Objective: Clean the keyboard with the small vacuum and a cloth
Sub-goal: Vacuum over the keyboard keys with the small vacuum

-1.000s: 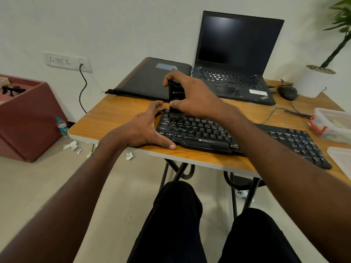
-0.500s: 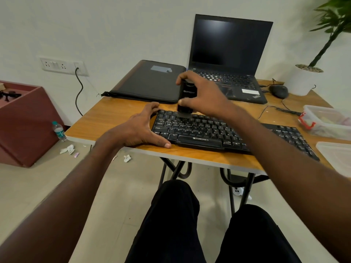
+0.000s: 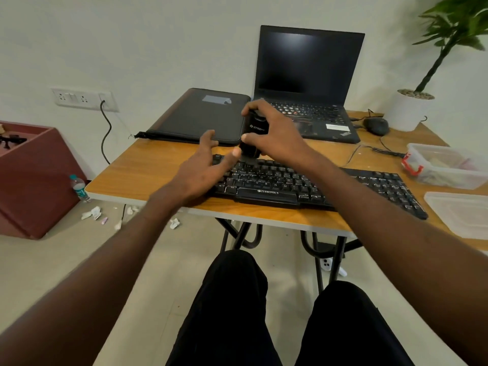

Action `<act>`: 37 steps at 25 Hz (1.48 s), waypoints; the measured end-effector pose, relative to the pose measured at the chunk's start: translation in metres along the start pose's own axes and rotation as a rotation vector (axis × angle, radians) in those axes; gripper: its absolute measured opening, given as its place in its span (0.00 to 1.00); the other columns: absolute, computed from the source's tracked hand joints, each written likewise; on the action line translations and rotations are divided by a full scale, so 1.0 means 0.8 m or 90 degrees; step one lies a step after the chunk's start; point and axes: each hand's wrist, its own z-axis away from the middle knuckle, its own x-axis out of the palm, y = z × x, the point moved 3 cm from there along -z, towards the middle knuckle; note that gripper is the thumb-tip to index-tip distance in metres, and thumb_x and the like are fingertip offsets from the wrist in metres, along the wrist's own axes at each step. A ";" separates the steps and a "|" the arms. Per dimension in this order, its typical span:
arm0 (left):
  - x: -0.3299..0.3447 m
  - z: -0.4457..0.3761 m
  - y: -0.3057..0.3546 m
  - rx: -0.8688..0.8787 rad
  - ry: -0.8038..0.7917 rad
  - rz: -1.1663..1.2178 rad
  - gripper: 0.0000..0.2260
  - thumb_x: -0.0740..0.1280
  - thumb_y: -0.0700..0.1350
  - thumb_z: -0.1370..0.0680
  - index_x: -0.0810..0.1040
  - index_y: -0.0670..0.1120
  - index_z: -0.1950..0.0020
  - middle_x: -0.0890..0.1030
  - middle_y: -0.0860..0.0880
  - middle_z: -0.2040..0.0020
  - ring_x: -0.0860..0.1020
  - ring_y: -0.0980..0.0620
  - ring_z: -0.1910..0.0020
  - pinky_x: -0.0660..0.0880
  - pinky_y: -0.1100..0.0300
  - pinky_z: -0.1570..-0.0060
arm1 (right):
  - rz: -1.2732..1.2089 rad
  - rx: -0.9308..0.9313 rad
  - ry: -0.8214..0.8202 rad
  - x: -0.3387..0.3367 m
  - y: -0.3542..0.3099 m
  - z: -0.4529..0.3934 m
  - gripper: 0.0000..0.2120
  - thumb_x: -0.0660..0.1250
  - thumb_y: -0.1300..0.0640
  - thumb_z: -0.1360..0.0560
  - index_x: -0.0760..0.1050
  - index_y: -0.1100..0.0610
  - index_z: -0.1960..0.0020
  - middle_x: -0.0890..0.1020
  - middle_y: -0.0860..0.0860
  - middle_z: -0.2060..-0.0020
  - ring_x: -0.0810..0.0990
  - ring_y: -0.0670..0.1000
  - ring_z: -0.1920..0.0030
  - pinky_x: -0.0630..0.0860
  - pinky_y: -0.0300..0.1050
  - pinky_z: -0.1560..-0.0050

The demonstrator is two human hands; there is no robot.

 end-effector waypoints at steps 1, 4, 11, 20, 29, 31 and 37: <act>0.010 0.003 0.004 0.016 0.053 -0.059 0.51 0.51 0.83 0.28 0.47 0.54 0.14 0.68 0.47 0.18 0.72 0.42 0.24 0.64 0.34 0.23 | -0.036 0.009 0.005 0.007 0.003 0.001 0.21 0.73 0.56 0.25 0.71 0.46 0.36 0.77 0.48 0.44 0.80 0.49 0.49 0.84 0.41 0.58; 0.026 0.009 0.003 0.045 0.148 -0.151 0.50 0.46 0.81 0.25 0.54 0.45 0.17 0.80 0.48 0.29 0.81 0.45 0.36 0.69 0.35 0.27 | 0.022 0.057 -0.003 -0.010 0.020 0.010 0.20 0.72 0.57 0.24 0.72 0.46 0.36 0.76 0.44 0.48 0.79 0.46 0.52 0.81 0.39 0.58; 0.025 0.007 0.000 0.046 0.193 -0.191 0.47 0.46 0.81 0.25 0.63 0.45 0.22 0.83 0.47 0.36 0.83 0.43 0.42 0.75 0.37 0.33 | 0.126 0.064 -0.019 -0.042 0.027 0.013 0.20 0.72 0.57 0.25 0.73 0.47 0.36 0.77 0.47 0.44 0.78 0.47 0.49 0.78 0.39 0.55; 0.025 0.009 0.006 0.026 0.199 -0.209 0.41 0.46 0.80 0.23 0.67 0.48 0.29 0.85 0.46 0.42 0.84 0.44 0.49 0.79 0.38 0.40 | 0.247 -0.006 -0.060 -0.062 0.018 0.024 0.22 0.73 0.56 0.26 0.73 0.46 0.35 0.76 0.45 0.43 0.77 0.50 0.43 0.76 0.43 0.50; 0.027 0.009 0.009 0.030 0.201 -0.232 0.34 0.47 0.73 0.18 0.67 0.48 0.29 0.85 0.46 0.43 0.81 0.47 0.53 0.78 0.47 0.50 | 0.269 -0.028 -0.086 -0.072 0.020 0.036 0.21 0.73 0.56 0.25 0.72 0.46 0.35 0.78 0.50 0.41 0.78 0.52 0.43 0.78 0.45 0.49; 0.026 0.008 0.006 0.026 0.189 -0.239 0.34 0.47 0.74 0.18 0.67 0.48 0.28 0.84 0.46 0.42 0.81 0.47 0.53 0.78 0.49 0.53 | 0.198 -0.044 -0.102 -0.061 0.017 0.045 0.20 0.73 0.57 0.25 0.72 0.45 0.36 0.77 0.48 0.41 0.77 0.51 0.44 0.80 0.45 0.50; 0.048 0.008 0.041 0.088 0.239 -0.305 0.37 0.45 0.73 0.17 0.68 0.47 0.23 0.83 0.45 0.36 0.81 0.45 0.35 0.65 0.36 0.25 | 0.204 -0.050 -0.047 -0.063 0.007 0.036 0.21 0.73 0.57 0.26 0.73 0.47 0.35 0.77 0.45 0.43 0.78 0.48 0.46 0.80 0.40 0.53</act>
